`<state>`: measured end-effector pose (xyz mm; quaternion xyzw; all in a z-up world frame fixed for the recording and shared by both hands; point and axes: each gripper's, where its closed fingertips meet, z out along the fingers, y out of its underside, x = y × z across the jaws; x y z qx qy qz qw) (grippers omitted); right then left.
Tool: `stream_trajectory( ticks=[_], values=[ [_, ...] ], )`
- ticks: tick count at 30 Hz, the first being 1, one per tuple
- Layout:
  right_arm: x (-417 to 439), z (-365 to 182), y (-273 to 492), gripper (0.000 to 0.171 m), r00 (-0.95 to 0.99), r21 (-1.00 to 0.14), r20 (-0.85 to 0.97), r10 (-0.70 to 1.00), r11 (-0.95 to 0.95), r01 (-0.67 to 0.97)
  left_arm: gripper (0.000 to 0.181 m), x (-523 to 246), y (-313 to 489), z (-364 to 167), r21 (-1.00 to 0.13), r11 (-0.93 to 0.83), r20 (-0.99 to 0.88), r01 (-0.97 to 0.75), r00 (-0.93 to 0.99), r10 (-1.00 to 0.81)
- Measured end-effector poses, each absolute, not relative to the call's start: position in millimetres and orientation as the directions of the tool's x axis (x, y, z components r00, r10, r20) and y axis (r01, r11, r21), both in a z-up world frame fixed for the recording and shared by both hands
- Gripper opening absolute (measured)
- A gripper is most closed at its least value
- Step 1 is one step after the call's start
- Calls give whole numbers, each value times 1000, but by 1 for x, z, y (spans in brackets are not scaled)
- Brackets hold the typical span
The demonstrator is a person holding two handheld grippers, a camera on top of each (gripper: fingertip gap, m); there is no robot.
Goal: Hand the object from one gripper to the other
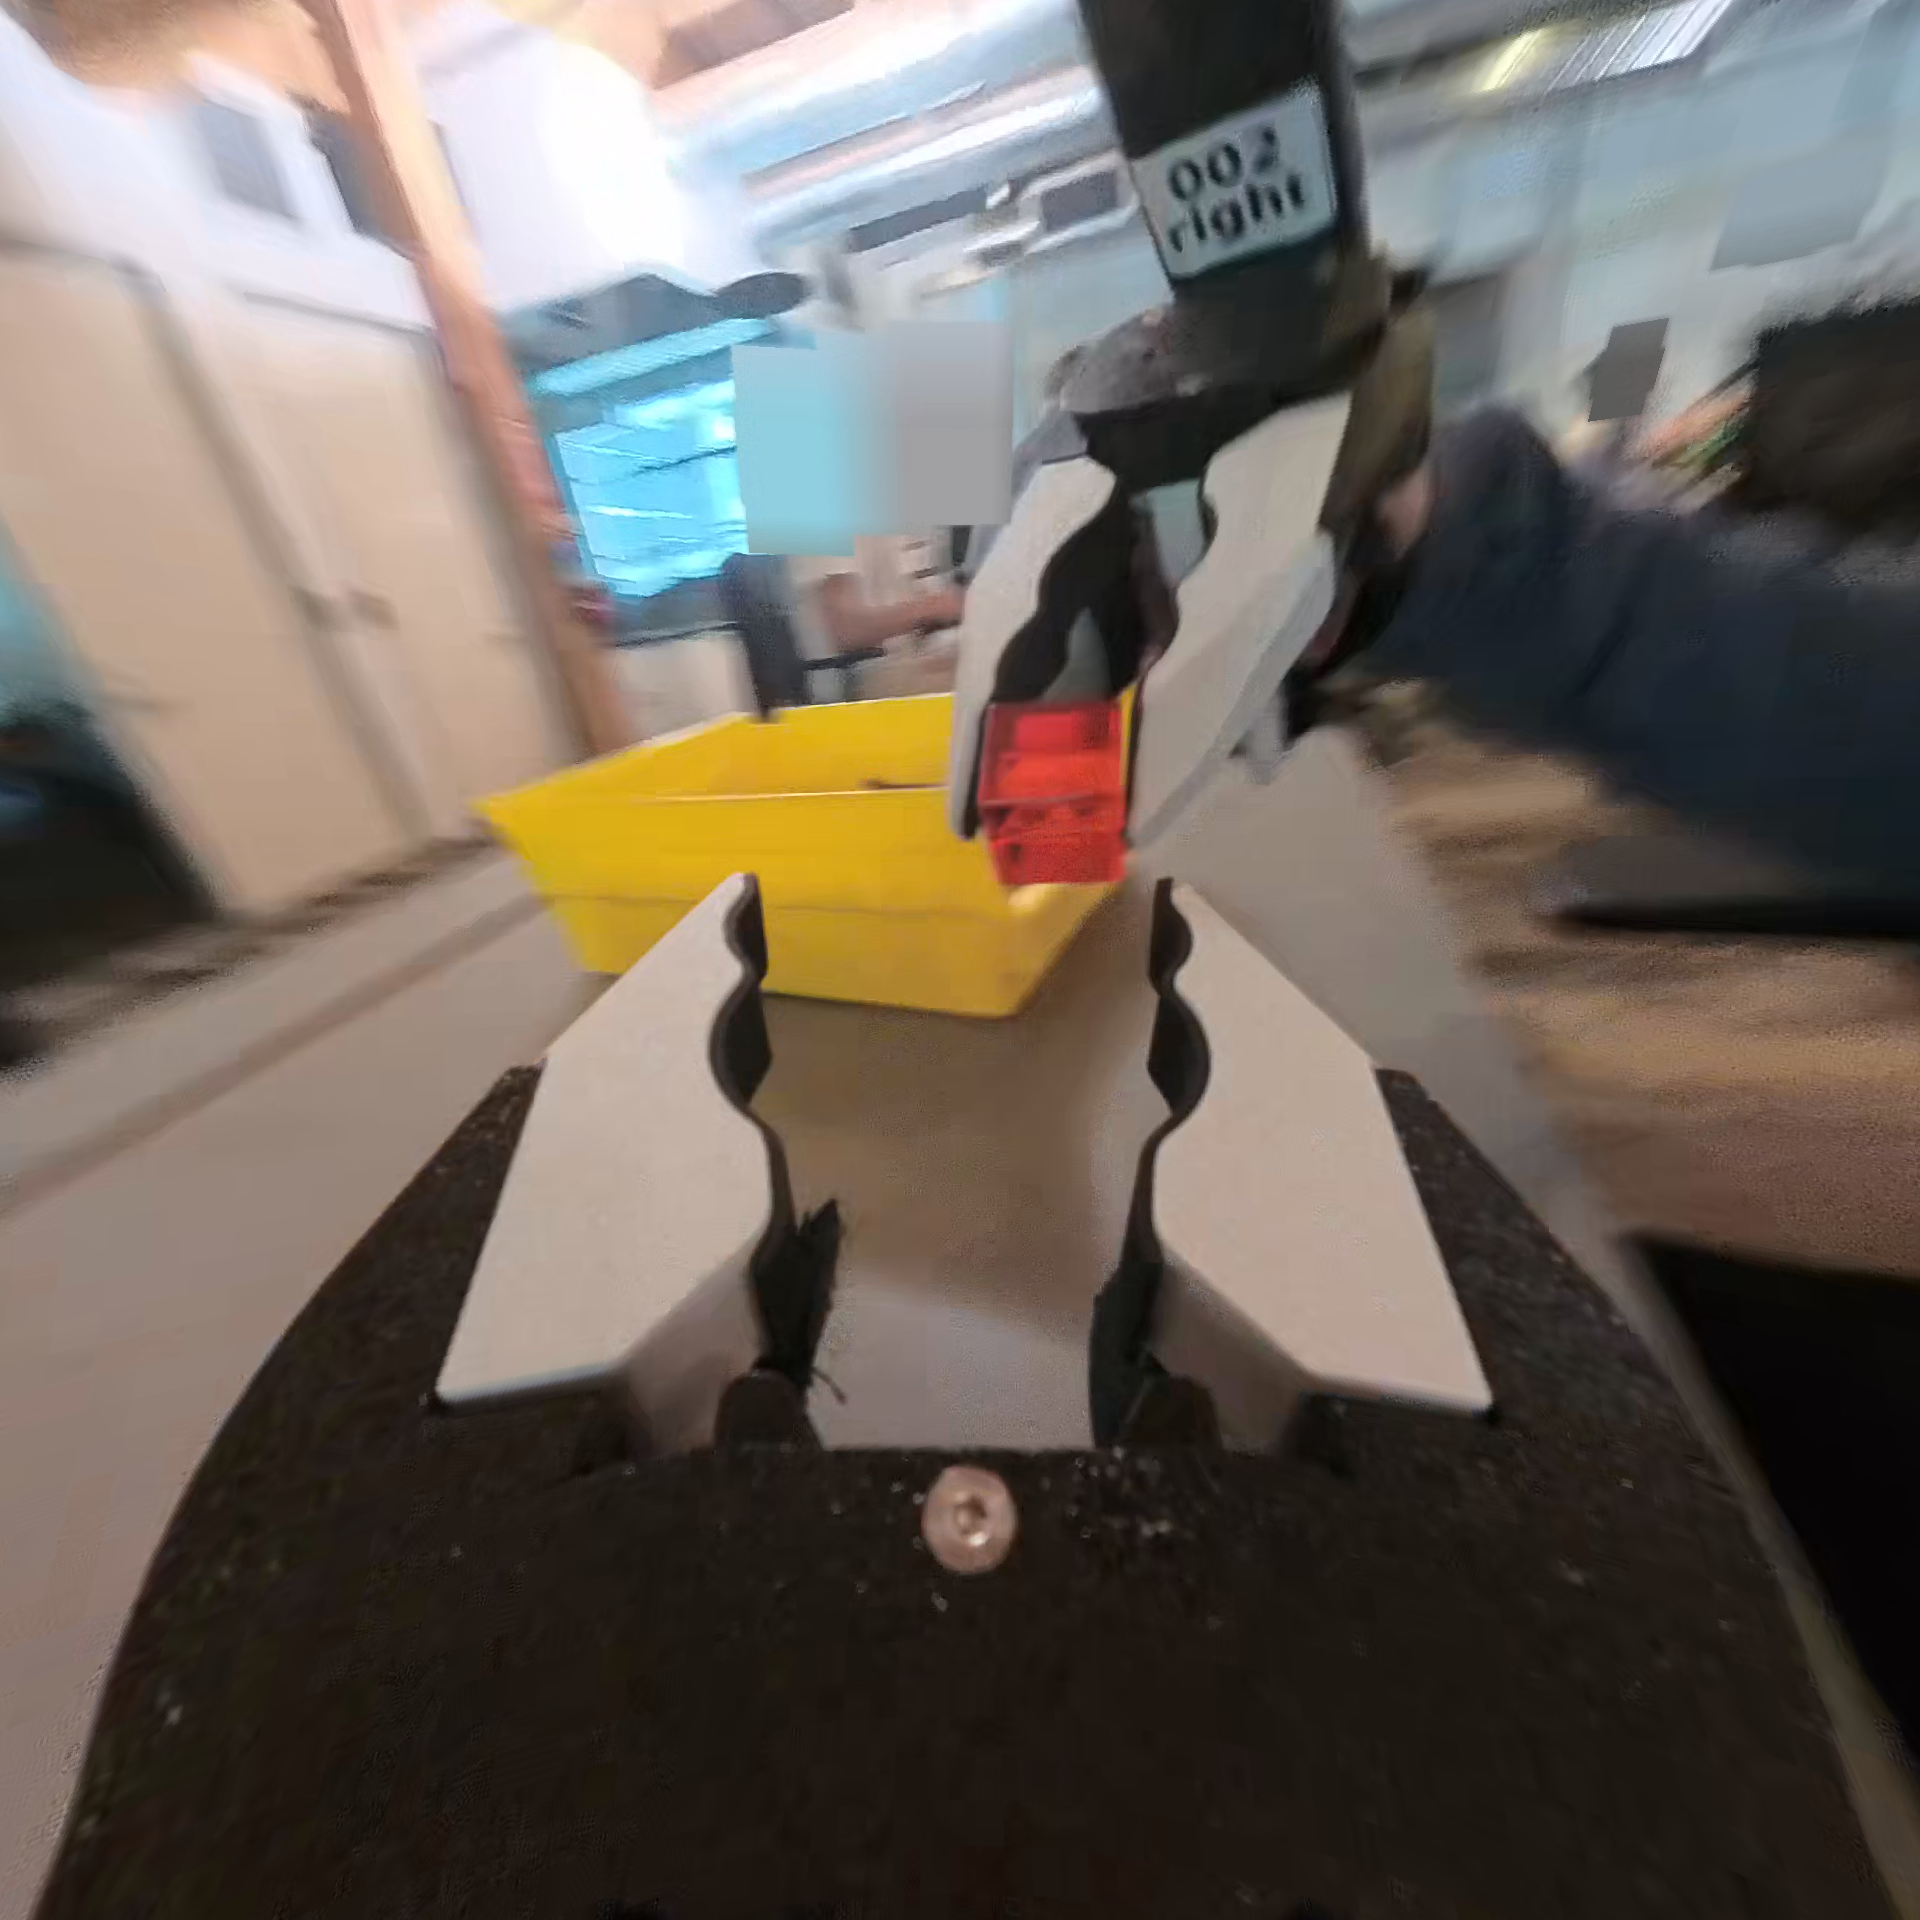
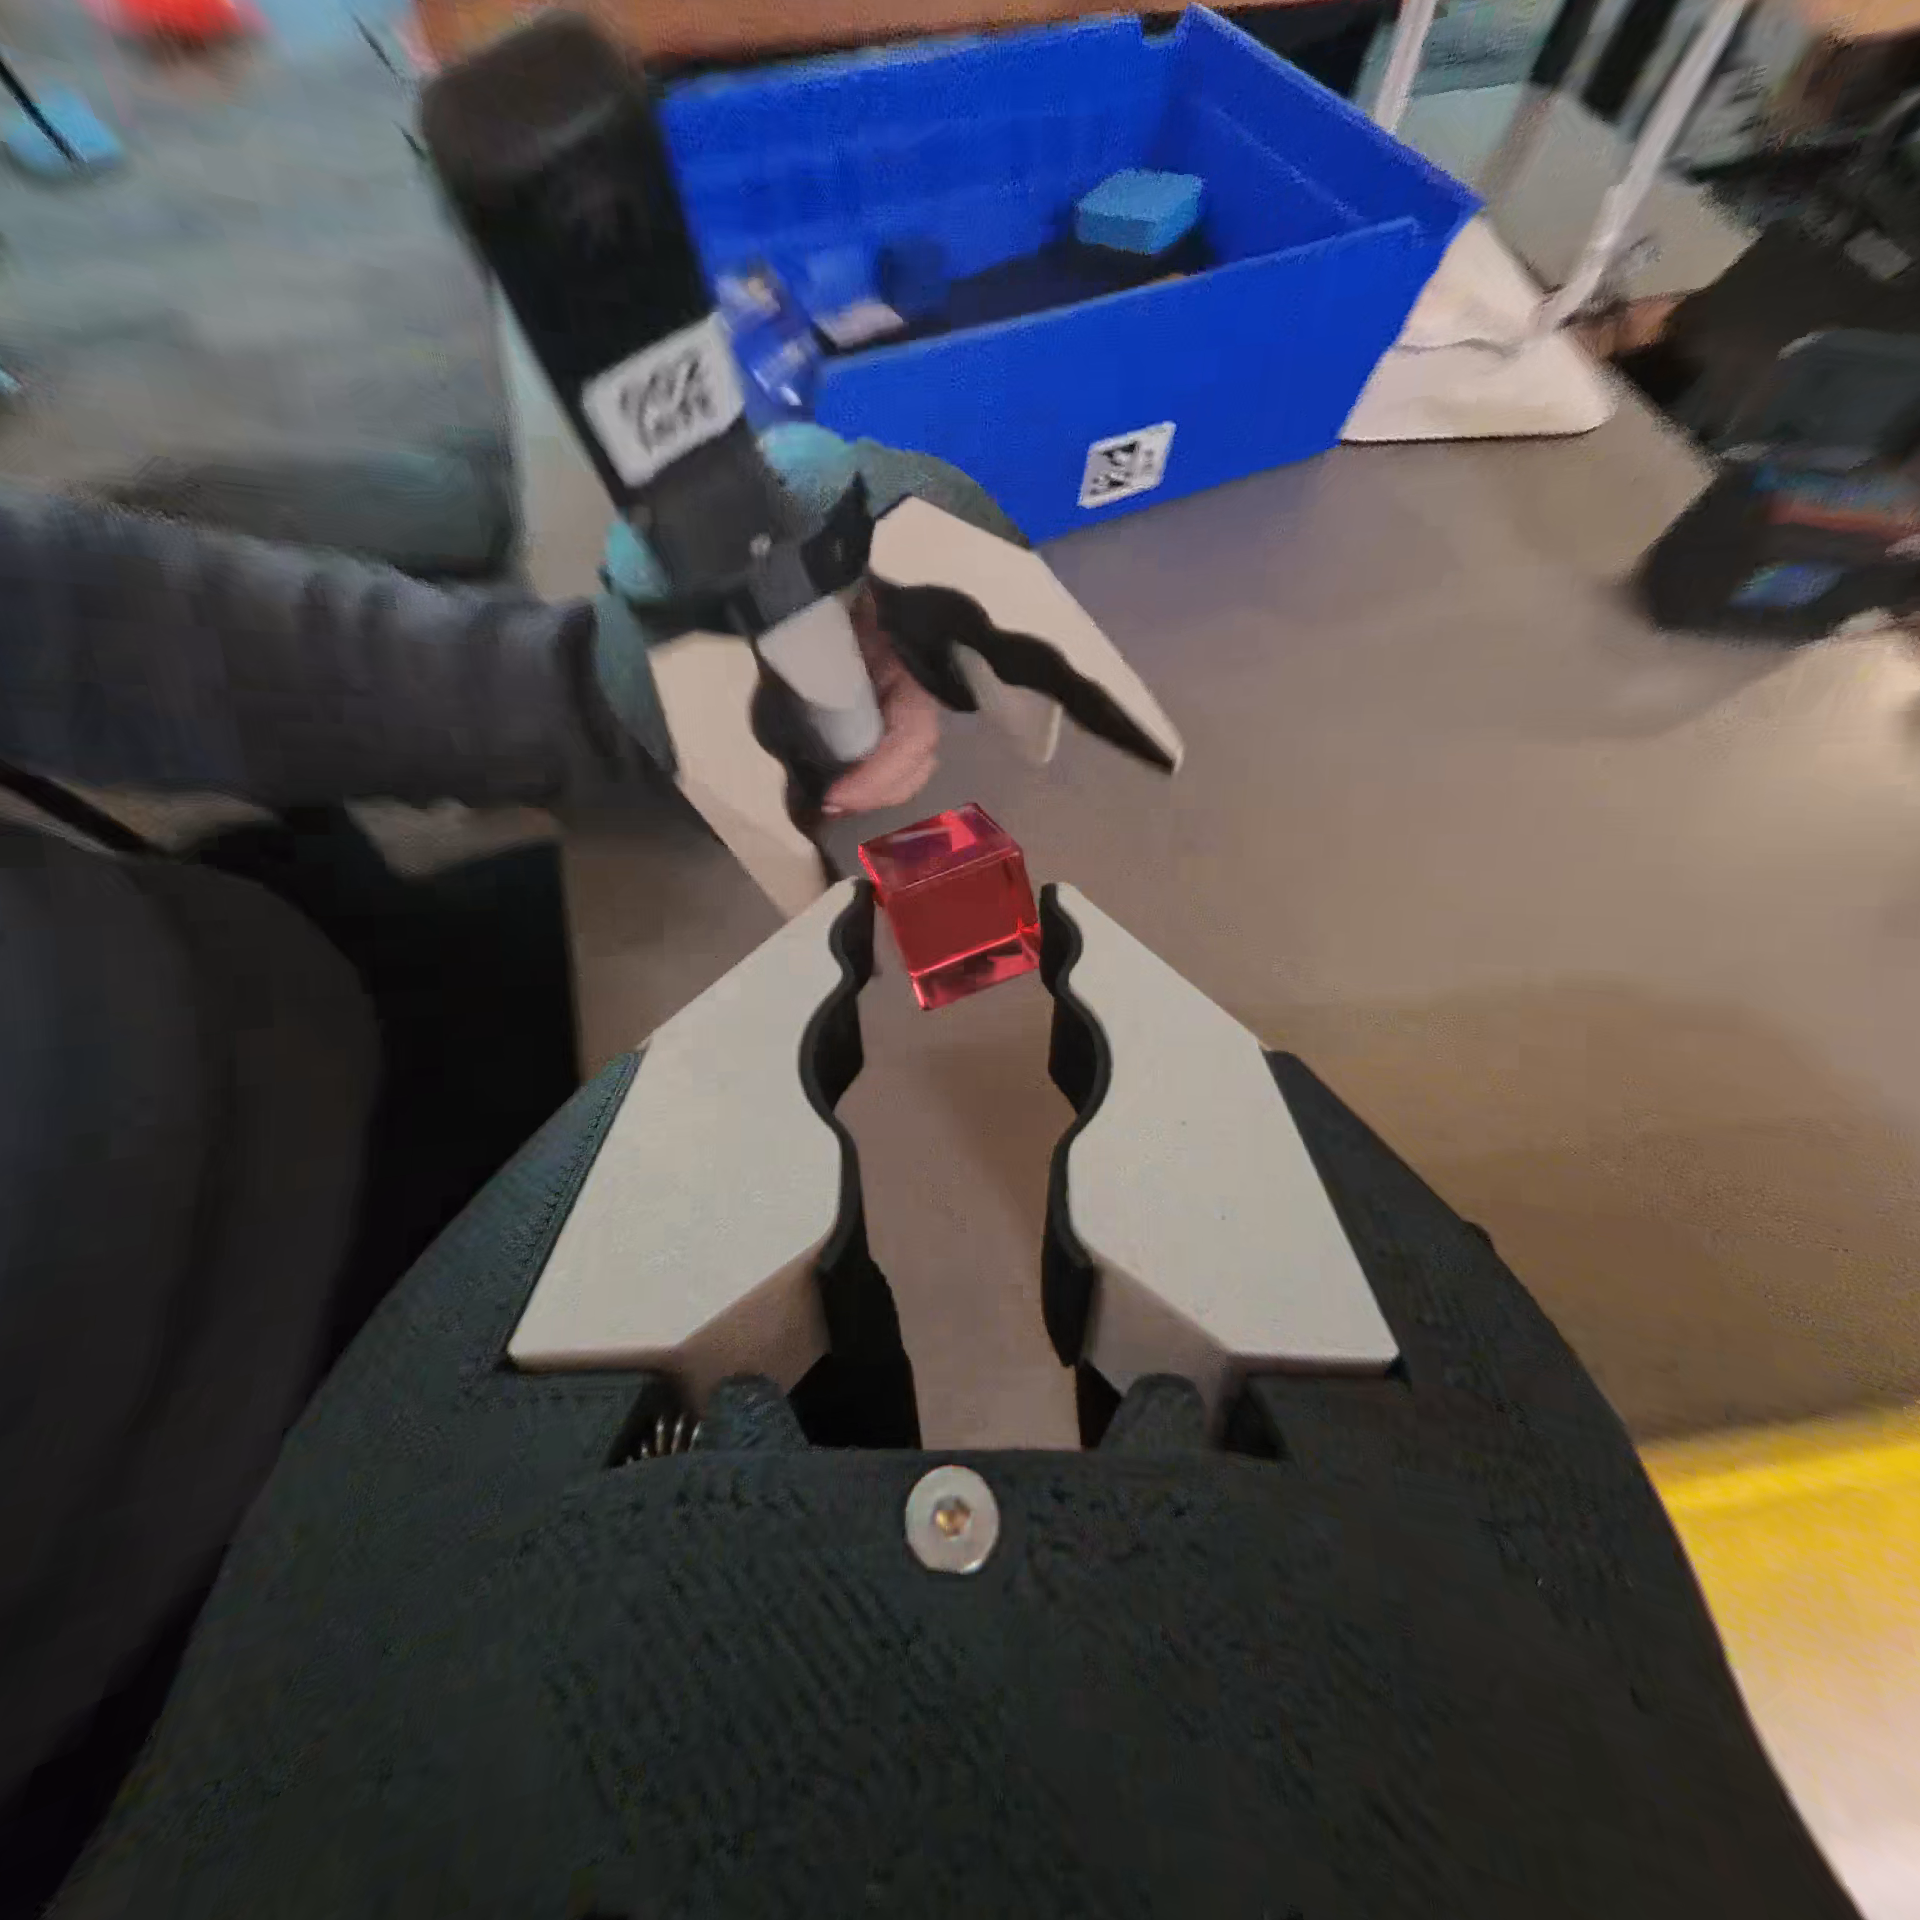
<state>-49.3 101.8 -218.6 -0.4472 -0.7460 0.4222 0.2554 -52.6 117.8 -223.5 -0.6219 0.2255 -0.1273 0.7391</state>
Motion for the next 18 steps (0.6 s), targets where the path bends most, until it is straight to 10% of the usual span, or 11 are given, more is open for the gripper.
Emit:
stream_trajectory(
  ticks=[1,8,12,18],
  values=[
    [-49,-219,100,30,-477,-871,-88,874,164,462,69,-57,119,-224,-947,227,-298,-225,880,-370],
    [-50,-233,102,30,-428,-811,-395,813,-89,579,66,-29,117,-231,-694,310,-714,-650,678,-174],
    [-50,-235,95,30,-444,-799,-420,792,-91,594,33,-34,118,-232,-621,286,-776,-729,624,-94],
    [-58,-215,92,60,-510,-902,-224,831,21,430,25,-47,121,-230,-777,245,-624,-579,761,-178]
  ],
)
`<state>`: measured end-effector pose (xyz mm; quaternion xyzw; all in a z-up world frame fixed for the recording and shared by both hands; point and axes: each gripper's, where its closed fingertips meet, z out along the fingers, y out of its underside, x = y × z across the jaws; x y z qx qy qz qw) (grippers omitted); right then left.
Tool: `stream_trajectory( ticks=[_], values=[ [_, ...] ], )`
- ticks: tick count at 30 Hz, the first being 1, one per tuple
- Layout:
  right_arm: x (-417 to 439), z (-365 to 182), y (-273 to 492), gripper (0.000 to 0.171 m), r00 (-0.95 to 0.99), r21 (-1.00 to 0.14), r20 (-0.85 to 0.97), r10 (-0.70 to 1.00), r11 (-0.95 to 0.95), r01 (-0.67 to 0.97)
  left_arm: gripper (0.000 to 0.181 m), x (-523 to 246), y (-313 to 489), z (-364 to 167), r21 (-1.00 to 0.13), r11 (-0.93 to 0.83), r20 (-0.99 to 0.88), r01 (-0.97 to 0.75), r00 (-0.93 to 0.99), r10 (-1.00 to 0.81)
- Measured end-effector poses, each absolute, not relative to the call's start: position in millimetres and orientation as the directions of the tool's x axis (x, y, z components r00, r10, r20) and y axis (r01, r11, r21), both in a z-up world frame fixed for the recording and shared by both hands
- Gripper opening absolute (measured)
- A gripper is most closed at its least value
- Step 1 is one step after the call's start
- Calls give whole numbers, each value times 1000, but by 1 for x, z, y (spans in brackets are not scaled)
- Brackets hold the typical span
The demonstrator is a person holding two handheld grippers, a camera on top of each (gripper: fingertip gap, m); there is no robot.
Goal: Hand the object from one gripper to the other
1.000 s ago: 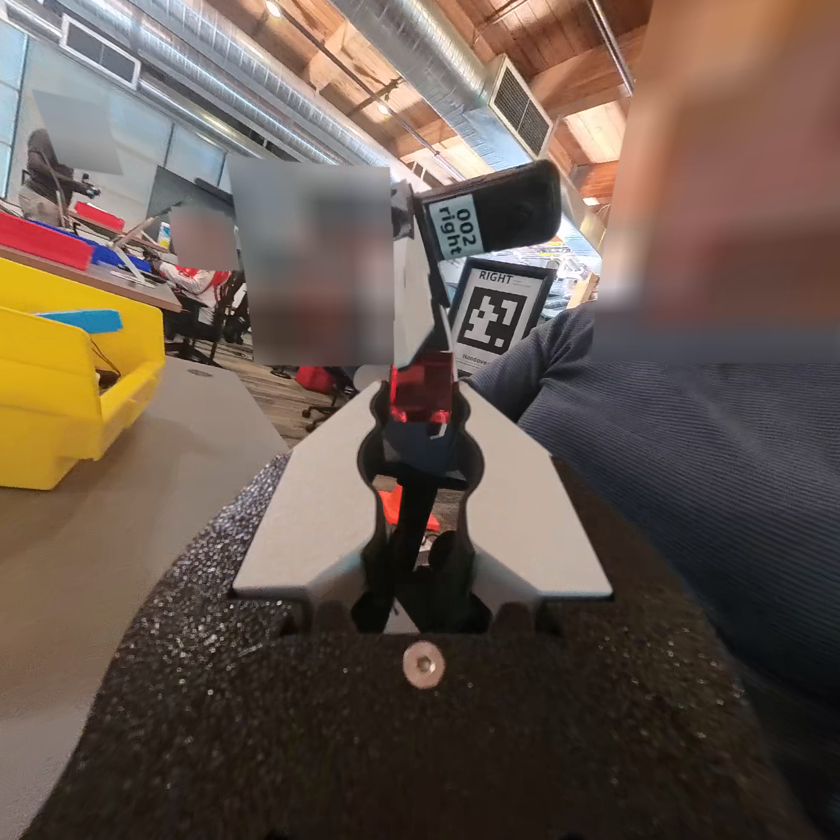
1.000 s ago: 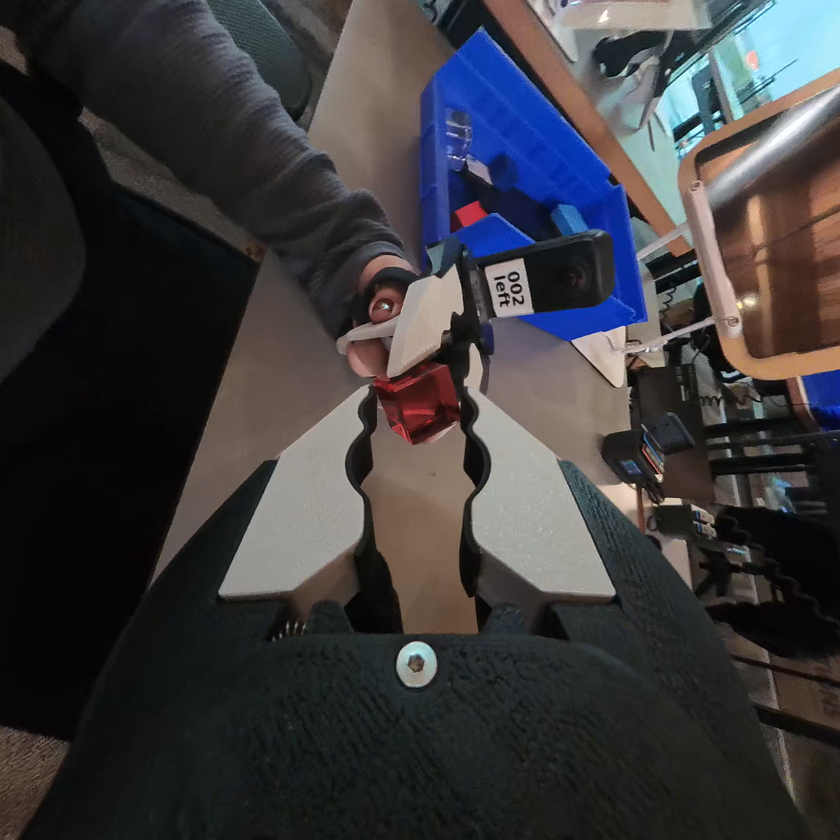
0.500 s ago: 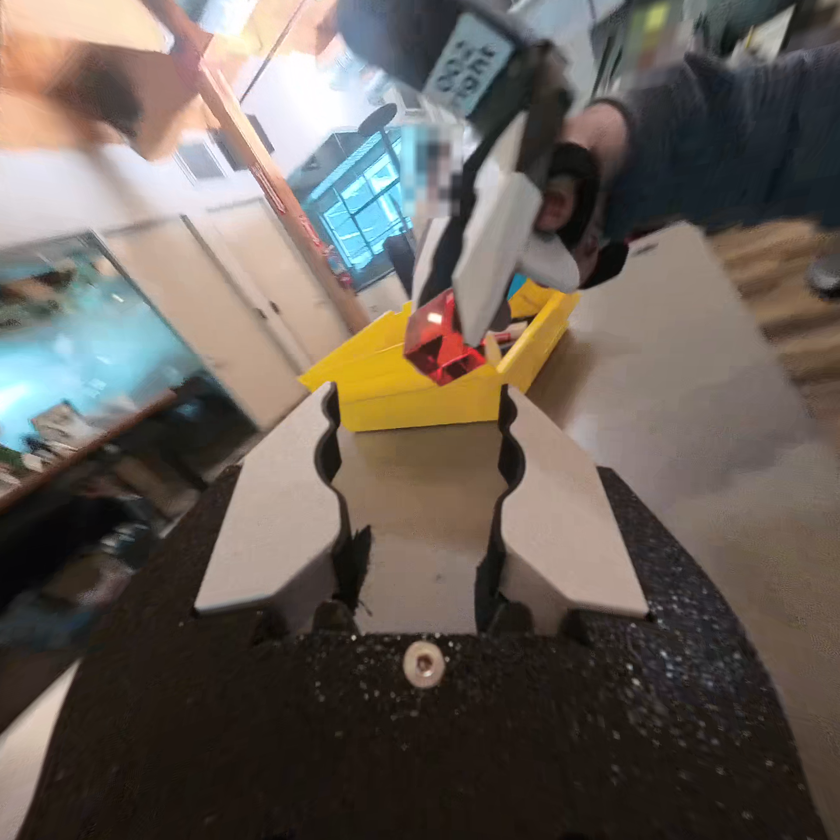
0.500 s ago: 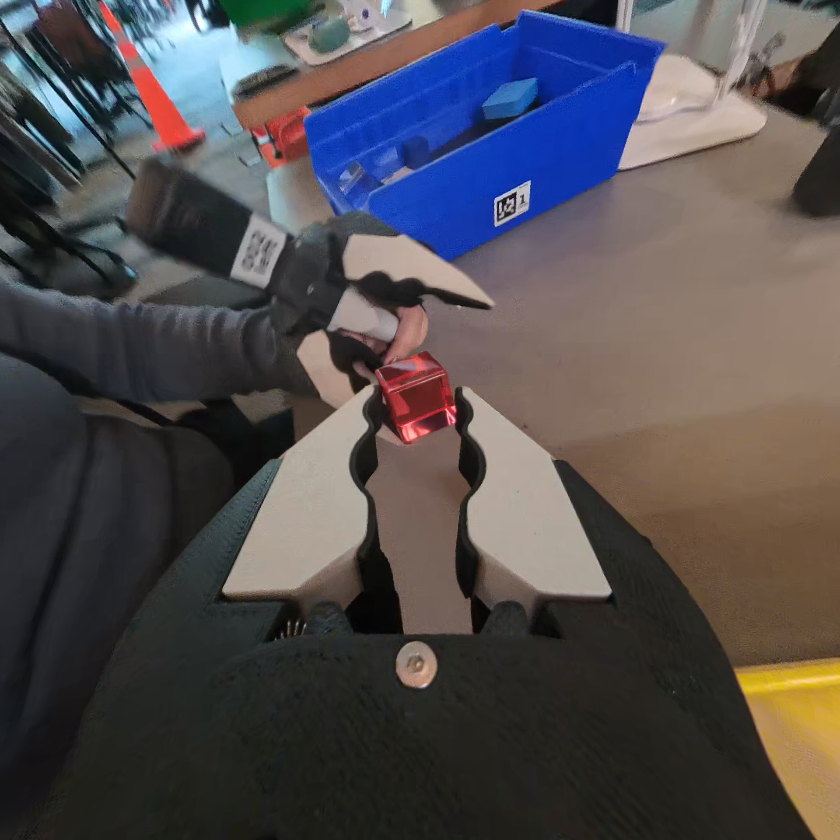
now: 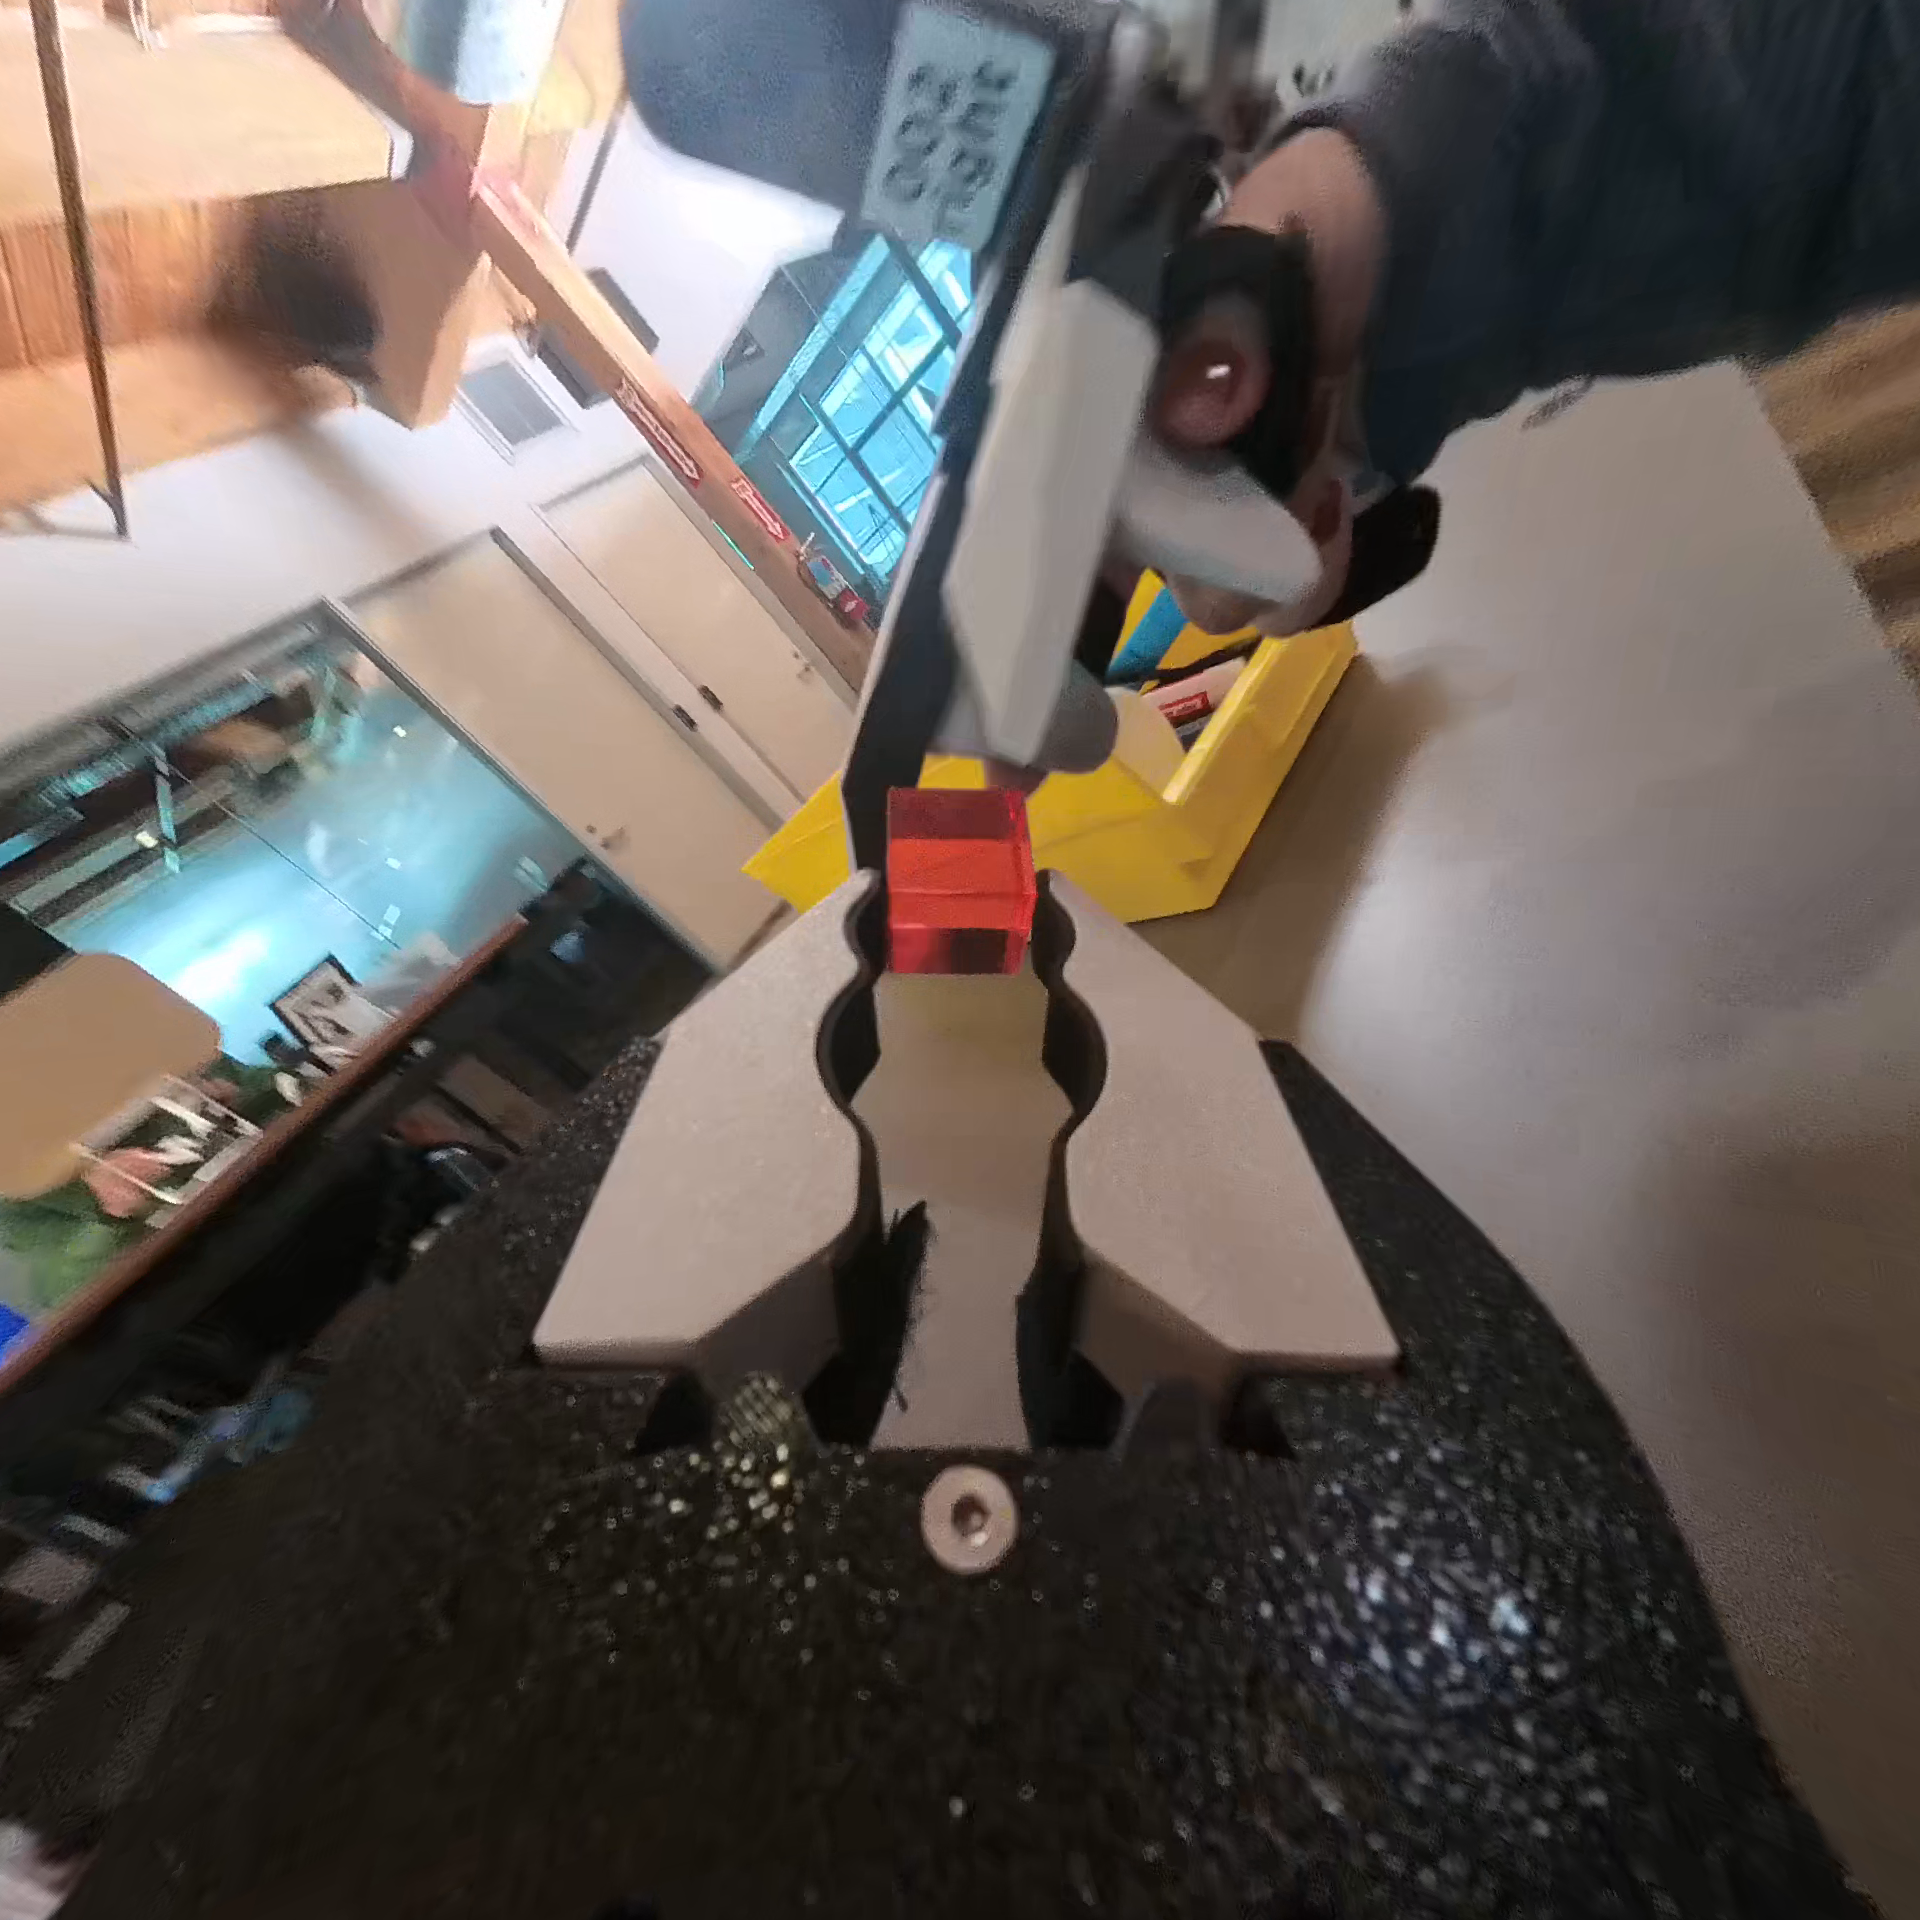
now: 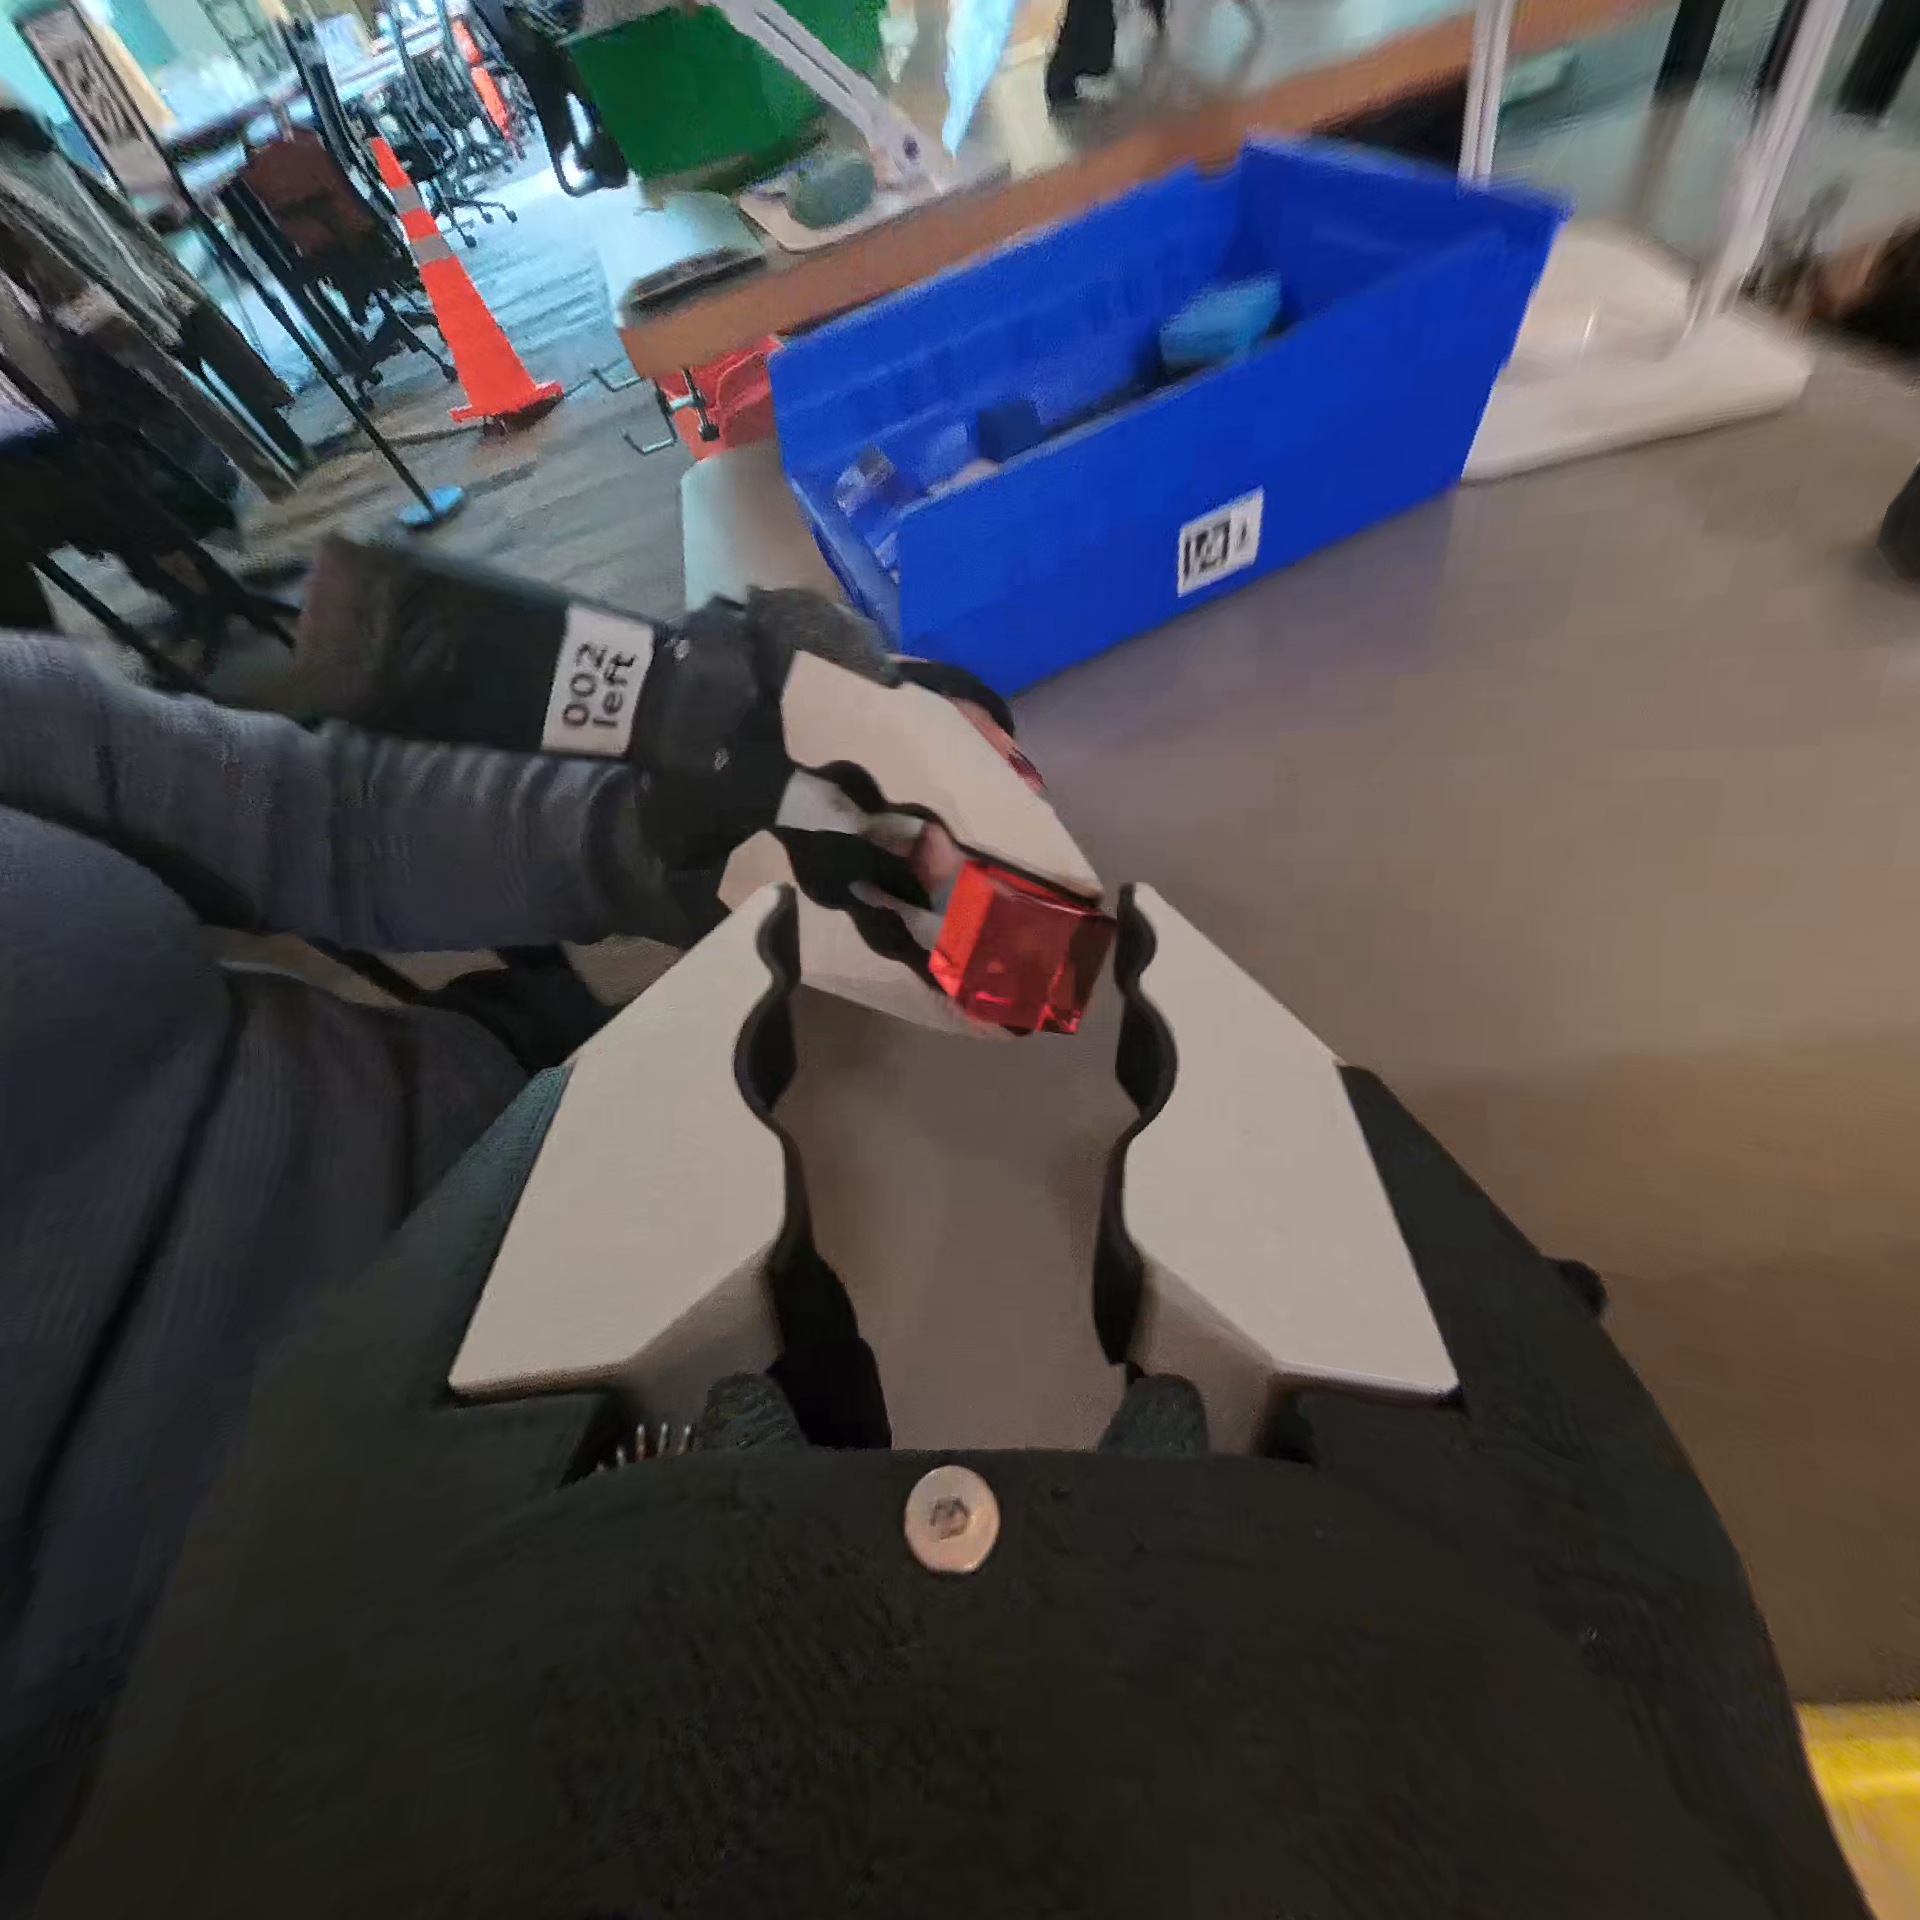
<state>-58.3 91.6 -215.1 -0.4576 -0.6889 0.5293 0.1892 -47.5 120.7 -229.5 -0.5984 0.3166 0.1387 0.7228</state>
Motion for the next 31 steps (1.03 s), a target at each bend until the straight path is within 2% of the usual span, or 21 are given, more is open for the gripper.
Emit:
stream_trajectory(
  ticks=[2,4,7,10,14,18,23,25,27,31],
  values=[
    [-55,-206,89,63,-546,-935,-42,837,160,317,25,-55,122,-227,-835,227,-544,-502,814,-201],
    [-55,-202,95,63,-522,-915,176,835,335,226,25,-59,122,-226,-874,218,-478,-434,848,-227],
    [-51,-205,100,61,-484,-779,483,730,610,144,25,-56,121,-225,-928,216,-360,-303,877,-319],
    [-52,-211,111,57,-439,-611,659,610,775,160,25,-52,115,-216,-967,228,-209,-118,876,-435],
    [-58,-206,111,57,-373,-440,810,453,889,125,25,-55,107,-202,-966,252,-81,62,850,-520],
    [-69,-206,103,55,-316,-216,919,236,972,99,25,-52,103,-197,-957,272,-67,99,840,-539],
    [-78,-204,91,44,-240,-59,968,69,997,51,25,-53,100,-195,-952,271,-40,140,822,-568],
    [-79,-200,91,35,-205,-27,978,36,999,46,25,-52,99,-195,-951,263,-27,160,807,-590],
    [-77,-200,91,33,-206,-14,978,21,999,38,24,-50,98,-196,-951,254,-16,176,791,-612],
    [-75,-202,93,32,-246,-77,965,87,996,50,25,-49,99,-195,-947,262,-14,188,788,-616]
  ],
)
